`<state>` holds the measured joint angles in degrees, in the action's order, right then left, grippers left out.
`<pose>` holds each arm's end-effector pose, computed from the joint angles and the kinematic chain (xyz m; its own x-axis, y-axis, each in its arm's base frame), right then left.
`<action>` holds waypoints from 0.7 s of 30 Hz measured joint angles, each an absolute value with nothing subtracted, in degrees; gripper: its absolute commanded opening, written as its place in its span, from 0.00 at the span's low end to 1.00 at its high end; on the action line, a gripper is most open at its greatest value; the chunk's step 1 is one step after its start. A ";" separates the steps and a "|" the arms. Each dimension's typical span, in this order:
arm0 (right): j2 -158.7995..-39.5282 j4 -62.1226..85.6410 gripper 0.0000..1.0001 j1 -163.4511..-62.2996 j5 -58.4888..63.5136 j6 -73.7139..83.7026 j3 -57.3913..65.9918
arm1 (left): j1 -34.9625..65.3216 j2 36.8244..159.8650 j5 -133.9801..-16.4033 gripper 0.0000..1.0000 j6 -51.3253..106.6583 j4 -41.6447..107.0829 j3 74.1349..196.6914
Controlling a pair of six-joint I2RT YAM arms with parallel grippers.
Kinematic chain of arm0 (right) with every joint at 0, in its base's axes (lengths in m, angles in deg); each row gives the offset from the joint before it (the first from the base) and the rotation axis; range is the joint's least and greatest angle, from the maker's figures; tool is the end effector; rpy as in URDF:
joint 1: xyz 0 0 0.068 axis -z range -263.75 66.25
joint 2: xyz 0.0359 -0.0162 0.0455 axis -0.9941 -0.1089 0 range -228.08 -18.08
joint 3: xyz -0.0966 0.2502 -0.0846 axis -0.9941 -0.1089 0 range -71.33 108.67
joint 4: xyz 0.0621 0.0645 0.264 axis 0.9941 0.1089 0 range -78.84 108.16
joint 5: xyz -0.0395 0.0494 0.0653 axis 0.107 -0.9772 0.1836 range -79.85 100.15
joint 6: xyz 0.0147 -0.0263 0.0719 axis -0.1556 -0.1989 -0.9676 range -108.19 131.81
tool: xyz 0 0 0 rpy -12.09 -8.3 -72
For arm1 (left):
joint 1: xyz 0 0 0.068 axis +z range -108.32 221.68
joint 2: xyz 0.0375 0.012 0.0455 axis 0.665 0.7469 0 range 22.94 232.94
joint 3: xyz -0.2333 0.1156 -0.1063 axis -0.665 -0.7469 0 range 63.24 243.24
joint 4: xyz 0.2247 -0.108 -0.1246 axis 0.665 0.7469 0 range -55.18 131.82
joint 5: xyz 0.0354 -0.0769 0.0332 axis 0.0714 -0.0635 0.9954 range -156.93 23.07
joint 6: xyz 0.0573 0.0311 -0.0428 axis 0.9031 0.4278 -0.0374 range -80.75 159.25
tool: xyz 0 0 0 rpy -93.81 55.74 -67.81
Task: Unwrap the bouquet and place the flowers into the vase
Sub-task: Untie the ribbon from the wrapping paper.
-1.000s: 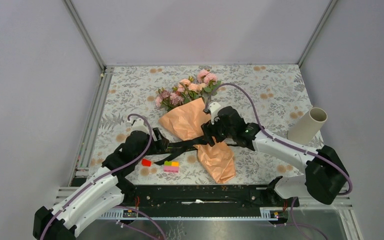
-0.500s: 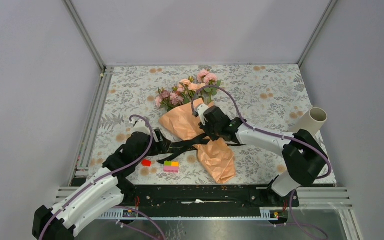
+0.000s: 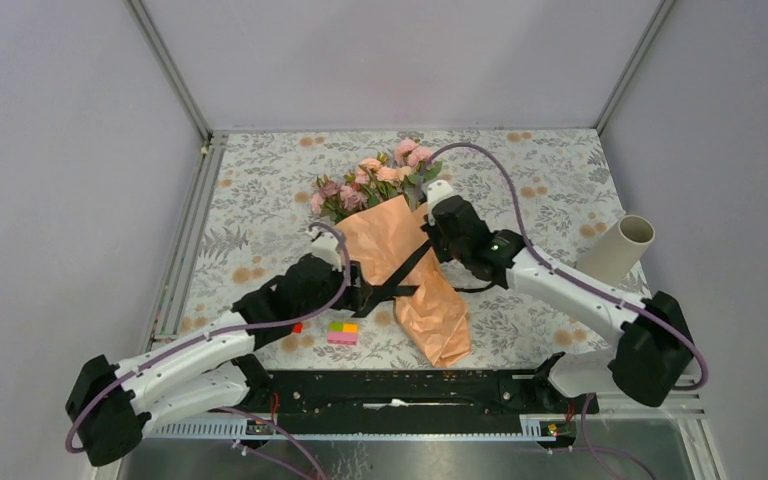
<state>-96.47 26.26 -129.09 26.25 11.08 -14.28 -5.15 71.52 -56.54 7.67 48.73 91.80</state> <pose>0.2545 0.2313 0.2588 -0.4240 -0.4117 -0.8067 -0.5213 0.8393 -0.1544 0.1616 -0.1547 0.2062 -0.6474 -0.0627 -0.7596 0.3240 0.8794 -0.3488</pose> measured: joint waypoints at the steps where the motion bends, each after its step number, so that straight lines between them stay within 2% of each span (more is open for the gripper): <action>1: -95.80 26.61 0.00 -128.22 26.38 10.16 -13.93 | -6.13 73.20 -56.49 0.72 8.64 47.55 92.85; 11: -91.45 30.47 0.00 -110.88 24.07 -0.49 -14.28 | -14.46 92.67 -56.28 0.72 19.70 37.22 103.60; 21: -91.36 32.70 0.00 -102.60 23.23 -5.93 -16.55 | -19.73 101.59 -55.62 0.75 23.69 35.05 105.48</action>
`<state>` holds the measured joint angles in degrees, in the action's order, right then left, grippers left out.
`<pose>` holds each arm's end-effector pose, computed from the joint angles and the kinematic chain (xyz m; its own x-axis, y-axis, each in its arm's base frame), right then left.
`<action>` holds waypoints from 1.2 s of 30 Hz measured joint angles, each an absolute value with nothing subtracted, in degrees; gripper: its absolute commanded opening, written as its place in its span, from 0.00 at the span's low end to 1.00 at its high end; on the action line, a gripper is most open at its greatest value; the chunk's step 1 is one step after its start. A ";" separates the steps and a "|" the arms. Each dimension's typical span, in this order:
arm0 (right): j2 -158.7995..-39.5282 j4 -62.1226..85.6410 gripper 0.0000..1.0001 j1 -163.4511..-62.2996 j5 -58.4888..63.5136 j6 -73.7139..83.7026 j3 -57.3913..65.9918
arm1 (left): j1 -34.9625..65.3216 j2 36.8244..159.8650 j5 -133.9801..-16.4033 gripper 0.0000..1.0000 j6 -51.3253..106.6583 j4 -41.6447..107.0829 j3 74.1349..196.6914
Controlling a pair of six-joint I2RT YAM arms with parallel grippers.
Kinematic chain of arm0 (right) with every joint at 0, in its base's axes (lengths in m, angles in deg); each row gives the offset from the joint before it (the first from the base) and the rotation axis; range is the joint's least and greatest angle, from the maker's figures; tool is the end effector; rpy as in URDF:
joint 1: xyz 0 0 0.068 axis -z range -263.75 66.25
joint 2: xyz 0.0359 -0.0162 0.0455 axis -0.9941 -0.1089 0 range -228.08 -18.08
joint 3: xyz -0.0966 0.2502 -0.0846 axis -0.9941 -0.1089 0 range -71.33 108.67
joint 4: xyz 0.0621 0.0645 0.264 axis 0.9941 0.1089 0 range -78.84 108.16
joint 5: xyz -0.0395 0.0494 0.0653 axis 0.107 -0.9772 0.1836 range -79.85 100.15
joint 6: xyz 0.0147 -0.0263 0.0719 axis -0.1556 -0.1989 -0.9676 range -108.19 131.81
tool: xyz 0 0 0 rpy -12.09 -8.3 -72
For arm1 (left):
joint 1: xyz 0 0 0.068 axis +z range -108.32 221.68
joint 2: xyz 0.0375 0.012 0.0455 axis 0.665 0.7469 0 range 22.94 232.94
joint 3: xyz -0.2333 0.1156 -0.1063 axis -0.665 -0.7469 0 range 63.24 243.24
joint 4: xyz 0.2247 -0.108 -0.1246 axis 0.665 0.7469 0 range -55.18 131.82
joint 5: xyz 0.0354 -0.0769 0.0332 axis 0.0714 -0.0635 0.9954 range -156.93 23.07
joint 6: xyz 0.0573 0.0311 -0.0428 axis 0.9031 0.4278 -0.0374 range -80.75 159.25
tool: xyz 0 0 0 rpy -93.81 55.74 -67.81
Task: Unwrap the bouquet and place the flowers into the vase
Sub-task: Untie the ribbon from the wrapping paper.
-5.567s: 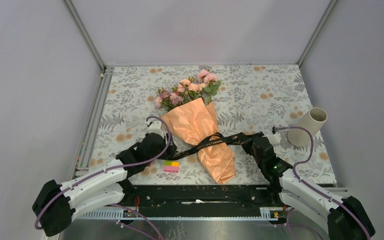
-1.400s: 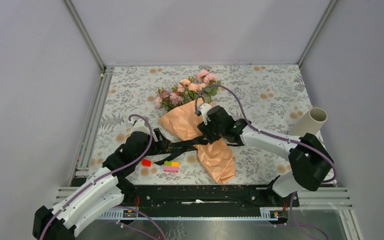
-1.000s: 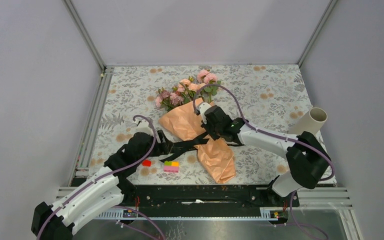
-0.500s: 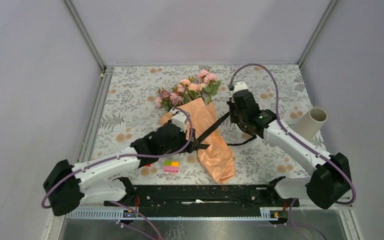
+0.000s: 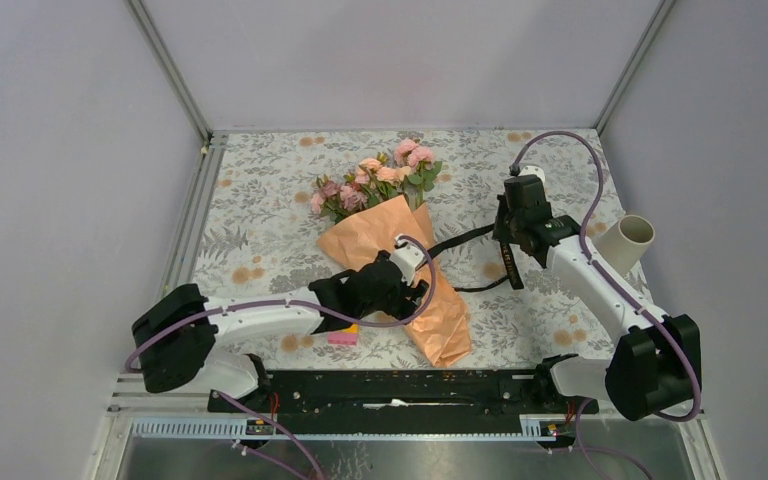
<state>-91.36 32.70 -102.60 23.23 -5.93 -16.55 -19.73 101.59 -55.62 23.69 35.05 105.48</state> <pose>0.3047 0.0881 0.2587 -0.6256 0.1000 -0.7737 0.0418 0.9946 0.0947 0.1673 -0.2798 0.1896 -0.4859 0.3419 -0.8044 0.6803 0.7257 -0.1025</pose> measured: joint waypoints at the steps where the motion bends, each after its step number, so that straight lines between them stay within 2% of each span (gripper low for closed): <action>1: -91.36 32.70 0.00 -102.29 22.95 -6.17 -16.55 | -20.17 102.27 -55.20 0.75 23.98 34.96 105.83; 8: -91.36 32.40 0.00 -101.35 21.20 -7.20 -16.81 | -21.72 106.51 -49.59 0.73 25.36 34.92 108.87; 12: -91.36 32.31 0.00 -100.96 20.94 -7.79 -17.25 | -21.70 108.59 -46.51 0.68 25.68 34.83 109.50; 15: -91.36 32.29 0.00 -100.55 20.96 -8.18 -17.31 | -21.72 109.42 -45.39 0.59 25.62 34.94 109.53; 17: -91.34 32.29 0.00 -100.24 20.98 -8.40 -17.31 | -21.72 109.72 -45.04 0.49 25.40 34.96 109.53; 20: -91.16 32.29 0.00 -99.93 21.01 -8.66 -17.38 | -21.72 109.85 -44.60 0.28 24.88 34.94 109.53; 24: -90.40 32.31 0.00 -99.65 21.07 -8.94 -17.64 | -21.72 110.12 -43.66 0.14 24.13 34.94 109.53; 28: -89.02 32.35 0.00 -99.47 21.07 -9.40 -17.64 | -21.72 110.12 -40.89 0.08 23.02 35.38 109.53; 36: -85.41 34.43 0.00 -99.41 21.60 -9.67 -16.37 | -21.70 105.28 -36.41 0.05 19.63 39.77 109.68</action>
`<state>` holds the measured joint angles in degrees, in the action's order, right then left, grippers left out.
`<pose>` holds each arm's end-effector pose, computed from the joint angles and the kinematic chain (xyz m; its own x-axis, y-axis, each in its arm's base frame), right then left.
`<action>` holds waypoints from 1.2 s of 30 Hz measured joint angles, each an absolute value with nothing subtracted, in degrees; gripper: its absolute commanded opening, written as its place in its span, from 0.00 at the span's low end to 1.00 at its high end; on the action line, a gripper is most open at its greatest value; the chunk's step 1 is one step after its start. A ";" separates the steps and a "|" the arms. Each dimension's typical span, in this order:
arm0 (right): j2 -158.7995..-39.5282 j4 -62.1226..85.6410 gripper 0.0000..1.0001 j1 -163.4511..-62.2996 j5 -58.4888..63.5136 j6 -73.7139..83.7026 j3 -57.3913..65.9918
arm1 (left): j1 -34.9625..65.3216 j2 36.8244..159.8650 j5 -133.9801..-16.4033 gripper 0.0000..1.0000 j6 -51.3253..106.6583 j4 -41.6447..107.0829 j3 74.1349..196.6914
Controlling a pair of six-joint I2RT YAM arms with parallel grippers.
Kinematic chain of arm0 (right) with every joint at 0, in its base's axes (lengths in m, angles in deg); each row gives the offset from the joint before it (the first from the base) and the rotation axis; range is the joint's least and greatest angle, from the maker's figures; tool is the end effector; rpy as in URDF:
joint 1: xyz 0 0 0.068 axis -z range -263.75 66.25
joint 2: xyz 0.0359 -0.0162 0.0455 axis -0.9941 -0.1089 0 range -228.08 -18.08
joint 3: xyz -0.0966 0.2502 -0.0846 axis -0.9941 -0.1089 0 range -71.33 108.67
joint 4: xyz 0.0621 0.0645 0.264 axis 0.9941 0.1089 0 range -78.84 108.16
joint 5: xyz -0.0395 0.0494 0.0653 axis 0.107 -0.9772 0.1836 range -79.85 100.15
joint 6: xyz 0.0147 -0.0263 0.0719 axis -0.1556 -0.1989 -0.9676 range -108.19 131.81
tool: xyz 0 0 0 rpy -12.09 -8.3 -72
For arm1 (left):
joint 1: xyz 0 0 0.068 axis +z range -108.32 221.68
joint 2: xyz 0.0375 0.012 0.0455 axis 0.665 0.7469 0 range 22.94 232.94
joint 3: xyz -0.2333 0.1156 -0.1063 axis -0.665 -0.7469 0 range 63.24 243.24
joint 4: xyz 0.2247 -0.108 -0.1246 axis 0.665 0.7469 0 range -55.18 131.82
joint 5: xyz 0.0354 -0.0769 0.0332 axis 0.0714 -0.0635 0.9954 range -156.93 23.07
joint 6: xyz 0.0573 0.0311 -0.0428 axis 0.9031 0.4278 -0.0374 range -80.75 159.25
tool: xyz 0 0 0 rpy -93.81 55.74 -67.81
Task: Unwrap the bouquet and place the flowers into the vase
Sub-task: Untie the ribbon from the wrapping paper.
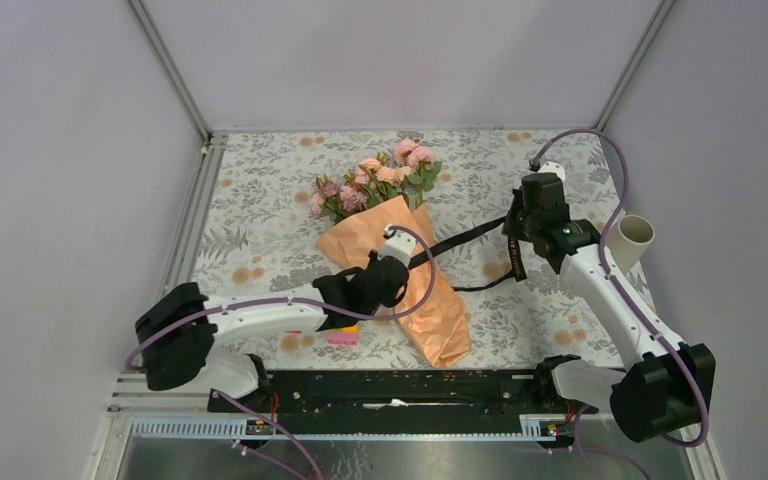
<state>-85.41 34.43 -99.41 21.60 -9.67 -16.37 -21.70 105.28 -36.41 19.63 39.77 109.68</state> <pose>0.2908 0.0678 0.2863 -0.5619 0.2152 -0.7987 0.1037 0.9763 0.1901 0.1788 -0.2813 0.1919 -0.4769 0.3059 -0.8240 0.4649 0.8834 0.0589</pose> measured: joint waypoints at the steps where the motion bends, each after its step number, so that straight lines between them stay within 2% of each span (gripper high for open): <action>1: -85.44 35.04 0.00 -99.37 21.68 -9.67 -15.63 | -21.59 103.86 -36.06 0.04 19.26 40.45 109.94; 6: -86.92 36.66 0.00 -98.71 22.84 -9.45 -10.28 | -17.94 96.15 -35.62 0.00 17.07 42.96 110.88; 15: -94.51 36.07 0.00 -94.08 28.26 -9.99 -4.16 | 5.32 75.06 -35.45 0.00 6.38 51.88 104.11; 20: -96.98 35.17 0.00 -91.56 30.29 -11.68 -4.13 | 13.91 63.71 -34.83 0.02 -0.24 62.59 99.82; 30: -103.45 33.12 0.04 -89.77 31.56 -12.55 -4.86 | 17.17 53.92 -31.01 0.06 -10.42 76.89 95.82; 32: -105.19 33.16 0.13 -89.55 31.58 -12.53 -5.10 | 17.23 52.30 -29.22 0.15 -11.98 78.70 95.45; 33: -106.16 33.14 0.21 -89.35 31.56 -12.49 -5.10 | 17.28 51.32 -28.28 0.25 -12.65 79.38 95.45; 34: -107.01 33.12 0.37 -89.18 31.52 -12.35 -5.10 | 17.32 50.23 -27.40 0.38 -13.18 79.79 95.45; 35: -107.73 33.16 0.52 -89.01 31.43 -12.18 -5.10 | 17.41 49.31 -26.68 0.55 -13.37 80.14 95.47; 36: -108.30 33.16 0.61 -88.87 31.15 -11.98 -5.10 | 17.43 48.74 -26.09 0.68 -13.59 80.51 95.49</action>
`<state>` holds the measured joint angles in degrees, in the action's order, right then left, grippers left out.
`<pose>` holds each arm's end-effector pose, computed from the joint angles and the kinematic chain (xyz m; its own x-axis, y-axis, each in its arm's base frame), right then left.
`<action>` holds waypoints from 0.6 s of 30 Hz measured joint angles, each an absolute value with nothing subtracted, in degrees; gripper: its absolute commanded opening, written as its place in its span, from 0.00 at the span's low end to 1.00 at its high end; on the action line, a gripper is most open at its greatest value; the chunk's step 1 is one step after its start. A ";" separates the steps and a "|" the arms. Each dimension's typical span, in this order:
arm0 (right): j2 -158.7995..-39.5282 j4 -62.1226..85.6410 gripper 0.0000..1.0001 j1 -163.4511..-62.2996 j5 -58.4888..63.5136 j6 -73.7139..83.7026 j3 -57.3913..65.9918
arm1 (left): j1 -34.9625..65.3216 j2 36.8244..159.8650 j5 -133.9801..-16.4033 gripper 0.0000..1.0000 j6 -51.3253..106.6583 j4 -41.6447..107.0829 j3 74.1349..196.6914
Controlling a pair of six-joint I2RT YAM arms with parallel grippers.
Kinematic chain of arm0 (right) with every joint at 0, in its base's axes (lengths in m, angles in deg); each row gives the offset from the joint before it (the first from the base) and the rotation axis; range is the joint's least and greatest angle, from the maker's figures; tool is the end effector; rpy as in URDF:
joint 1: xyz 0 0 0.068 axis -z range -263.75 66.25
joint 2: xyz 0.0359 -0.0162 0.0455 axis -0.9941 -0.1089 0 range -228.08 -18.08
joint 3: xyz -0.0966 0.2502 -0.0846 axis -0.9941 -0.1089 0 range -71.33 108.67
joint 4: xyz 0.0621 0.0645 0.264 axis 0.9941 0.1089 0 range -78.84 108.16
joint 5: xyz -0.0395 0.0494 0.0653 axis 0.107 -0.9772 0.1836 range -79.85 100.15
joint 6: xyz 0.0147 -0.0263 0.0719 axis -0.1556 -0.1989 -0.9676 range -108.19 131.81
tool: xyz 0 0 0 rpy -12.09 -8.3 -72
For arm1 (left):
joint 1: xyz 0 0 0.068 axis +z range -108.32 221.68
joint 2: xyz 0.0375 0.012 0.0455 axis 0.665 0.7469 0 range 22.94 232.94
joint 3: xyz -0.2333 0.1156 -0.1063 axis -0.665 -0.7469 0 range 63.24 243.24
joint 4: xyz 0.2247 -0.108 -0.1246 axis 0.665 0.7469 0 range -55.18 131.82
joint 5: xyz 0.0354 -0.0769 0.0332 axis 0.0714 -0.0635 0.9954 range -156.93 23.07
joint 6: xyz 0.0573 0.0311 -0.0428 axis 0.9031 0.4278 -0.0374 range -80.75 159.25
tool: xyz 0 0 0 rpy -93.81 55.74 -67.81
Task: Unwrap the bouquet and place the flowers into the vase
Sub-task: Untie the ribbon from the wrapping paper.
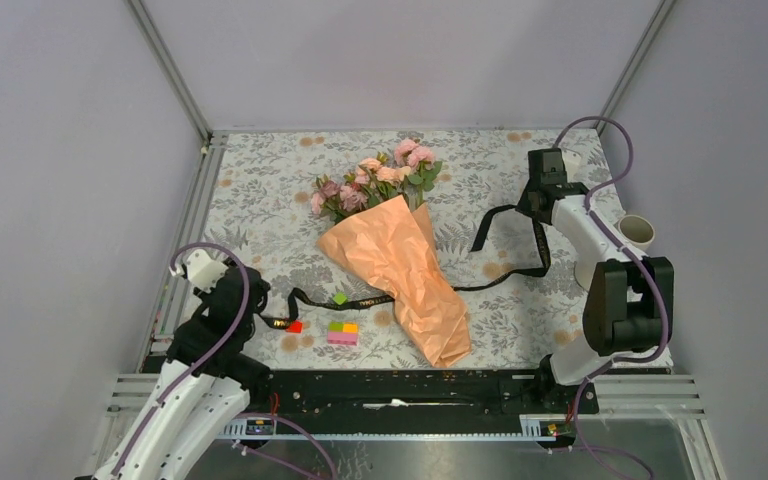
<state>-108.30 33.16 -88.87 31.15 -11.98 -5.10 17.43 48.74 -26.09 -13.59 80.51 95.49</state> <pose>0.3814 0.0102 0.2361 -0.5889 0.3253 -0.7399 0.4395 0.8971 0.0446 0.1326 -0.0120 0.2426 -0.2280 -0.5585 -0.7975 -0.5508 0.7494 -0.3674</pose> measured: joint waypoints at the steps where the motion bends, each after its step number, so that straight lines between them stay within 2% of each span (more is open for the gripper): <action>1: -108.65 33.18 0.69 -88.76 30.53 -11.89 -5.10 | 17.45 48.65 -25.72 0.77 -13.77 81.06 95.60; 3: -108.80 33.14 0.79 -88.59 28.76 -11.22 -5.07 | 17.52 49.11 -25.39 0.92 -13.11 82.48 96.02; 5: -108.67 32.88 0.85 -88.57 26.64 -10.89 -5.01 | 17.52 50.05 -25.13 0.99 -12.54 84.01 97.44; 13: -102.18 34.50 0.88 -88.57 16.31 -9.23 -4.66 | 17.58 53.66 -27.47 0.99 -3.60 86.22 109.79; 18: -91.80 35.98 0.89 -88.50 2.41 -9.10 -5.45 | 17.65 58.90 -33.65 0.99 4.88 85.37 115.89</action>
